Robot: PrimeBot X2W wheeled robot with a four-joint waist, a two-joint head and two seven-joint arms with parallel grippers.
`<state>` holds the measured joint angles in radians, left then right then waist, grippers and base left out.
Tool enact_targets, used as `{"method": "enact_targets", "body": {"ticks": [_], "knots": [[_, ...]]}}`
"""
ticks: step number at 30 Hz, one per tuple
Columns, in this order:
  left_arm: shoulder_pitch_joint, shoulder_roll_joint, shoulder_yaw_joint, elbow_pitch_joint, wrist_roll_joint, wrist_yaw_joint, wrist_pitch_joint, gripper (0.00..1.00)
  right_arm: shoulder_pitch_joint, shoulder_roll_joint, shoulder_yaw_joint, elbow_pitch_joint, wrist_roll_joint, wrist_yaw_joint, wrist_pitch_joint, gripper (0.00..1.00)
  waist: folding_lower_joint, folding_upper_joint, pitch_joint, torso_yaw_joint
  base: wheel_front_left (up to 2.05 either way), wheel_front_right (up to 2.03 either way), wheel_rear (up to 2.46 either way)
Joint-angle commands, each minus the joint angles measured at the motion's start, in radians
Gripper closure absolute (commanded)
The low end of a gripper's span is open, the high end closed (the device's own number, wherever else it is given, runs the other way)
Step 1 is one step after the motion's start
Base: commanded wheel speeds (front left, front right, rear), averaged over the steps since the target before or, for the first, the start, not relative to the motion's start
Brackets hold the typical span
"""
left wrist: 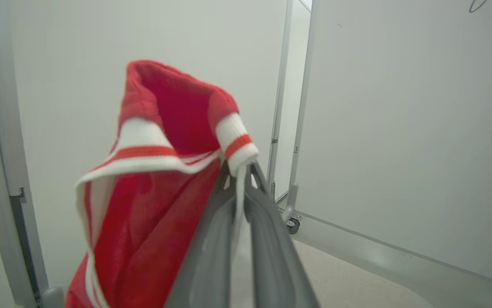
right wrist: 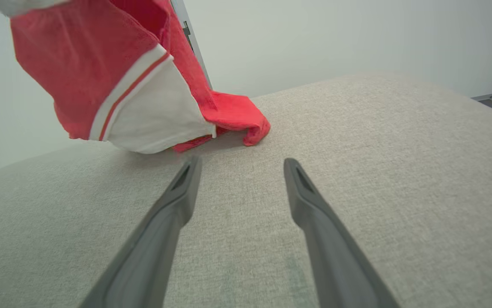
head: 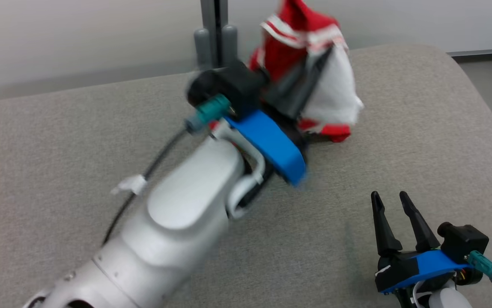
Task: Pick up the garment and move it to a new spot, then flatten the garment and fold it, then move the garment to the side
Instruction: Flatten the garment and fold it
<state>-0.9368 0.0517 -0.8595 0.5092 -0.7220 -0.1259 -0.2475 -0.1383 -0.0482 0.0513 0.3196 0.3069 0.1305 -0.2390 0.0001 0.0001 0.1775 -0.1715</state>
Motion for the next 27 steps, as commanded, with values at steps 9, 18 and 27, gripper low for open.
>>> {"method": "enact_targets", "body": {"ticks": [9,18,27], "knots": [[0.249,0.182,-0.248,-0.082,-0.212,-0.004,0.058,1.00,-0.022,-0.004,-0.006,0.001,-0.005,0.000,-0.007,0.00,-0.0001,-0.0001,0.028,0.114,0.00,0.00,0.00],[0.401,0.351,-0.252,-0.053,-0.212,0.115,0.039,1.00,-0.006,-0.005,-0.012,-0.001,-0.019,0.000,0.008,0.00,-0.0001,-0.0001,0.010,0.183,0.00,0.00,0.00],[0.455,0.430,-0.170,-0.015,-0.195,0.295,-0.003,1.00,0.008,-0.005,0.002,-0.007,-0.023,0.000,0.025,0.00,-0.0001,-0.0001,-0.028,0.176,0.00,0.00,0.00]]}}
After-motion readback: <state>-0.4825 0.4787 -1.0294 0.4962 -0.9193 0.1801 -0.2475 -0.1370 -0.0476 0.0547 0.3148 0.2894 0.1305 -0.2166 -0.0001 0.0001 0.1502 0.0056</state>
